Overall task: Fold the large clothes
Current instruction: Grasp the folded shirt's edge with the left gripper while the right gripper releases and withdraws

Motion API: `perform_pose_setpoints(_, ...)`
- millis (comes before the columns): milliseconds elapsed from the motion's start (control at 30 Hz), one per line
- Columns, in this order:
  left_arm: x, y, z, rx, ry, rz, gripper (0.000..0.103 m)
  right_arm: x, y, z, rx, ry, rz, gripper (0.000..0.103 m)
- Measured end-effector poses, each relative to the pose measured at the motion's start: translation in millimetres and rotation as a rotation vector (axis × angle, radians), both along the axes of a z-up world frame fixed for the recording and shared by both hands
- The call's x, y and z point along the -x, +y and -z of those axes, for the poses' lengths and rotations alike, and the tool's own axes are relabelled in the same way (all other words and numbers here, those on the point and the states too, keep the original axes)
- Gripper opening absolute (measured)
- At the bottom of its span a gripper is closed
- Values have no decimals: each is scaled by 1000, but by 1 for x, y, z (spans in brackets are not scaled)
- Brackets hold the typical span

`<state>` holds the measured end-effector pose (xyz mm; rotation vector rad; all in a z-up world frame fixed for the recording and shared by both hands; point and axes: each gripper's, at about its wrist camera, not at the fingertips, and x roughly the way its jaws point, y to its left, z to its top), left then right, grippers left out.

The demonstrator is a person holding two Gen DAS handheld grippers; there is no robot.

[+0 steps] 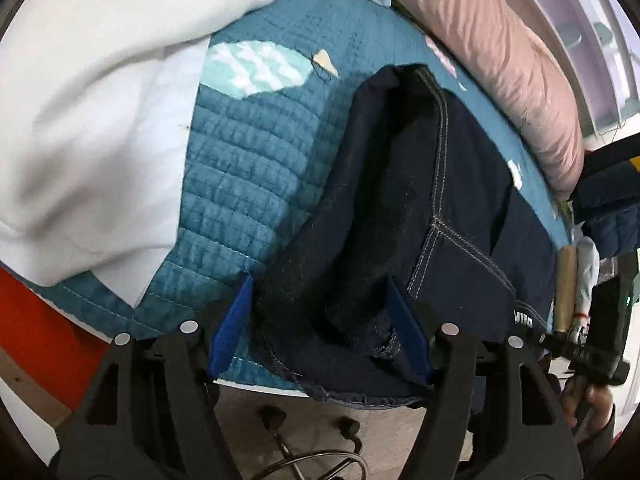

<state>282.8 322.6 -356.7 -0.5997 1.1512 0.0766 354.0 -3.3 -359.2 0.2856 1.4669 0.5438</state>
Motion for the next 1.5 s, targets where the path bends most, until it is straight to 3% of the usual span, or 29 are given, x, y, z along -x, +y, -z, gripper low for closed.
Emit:
perform_pose_setpoints(67,-2,-3,-2,-8,3,7,65,5,2,19,38,5,5,0)
perform_pose_setpoints(200,-4,-15,-5,-35,-5,42,36,5,-1,30,-6,-4,28,0)
perform_pose_setpoints(333,-2,-15,-12,-33,-24,28,20,9,-3,24,-36,-18,35,3)
perform_pose_setpoints(367,2,-17,-19,9,-67,40,6,9,-4,22,-36,-28,38,4)
perform_pose_setpoints(533,10,-28,-42,20,-131,59,6,26,-9,0,-66,-131,3,23)
perform_pose_setpoints(600,9,-30,-47,18,-136,59,6,34,-1,-13,-75,-202,-22,38)
perform_pose_setpoints(900,16,-58,-92,10,-209,77,6,61,77,-56,-143,-391,-182,55)
perform_pose_setpoints(967,14,-63,-99,9,-221,88,6,65,87,-62,-176,-415,-174,56)
perform_pose_setpoints(1067,12,-66,-104,18,-224,96,6,67,101,-71,-204,-439,-164,66)
perform_pose_setpoints(1267,12,-66,-108,44,-236,99,6,70,133,-72,-169,-468,-206,66)
perform_pose_setpoints(1433,7,-68,-107,52,-231,96,6,62,152,-64,-119,-495,-152,66)
perform_pose_setpoints(1467,7,-67,-107,47,-232,93,6,57,154,-61,-102,-490,-134,64)
perform_pose_setpoints(1500,6,-66,-107,53,-234,93,6,53,156,-58,-93,-478,-135,55)
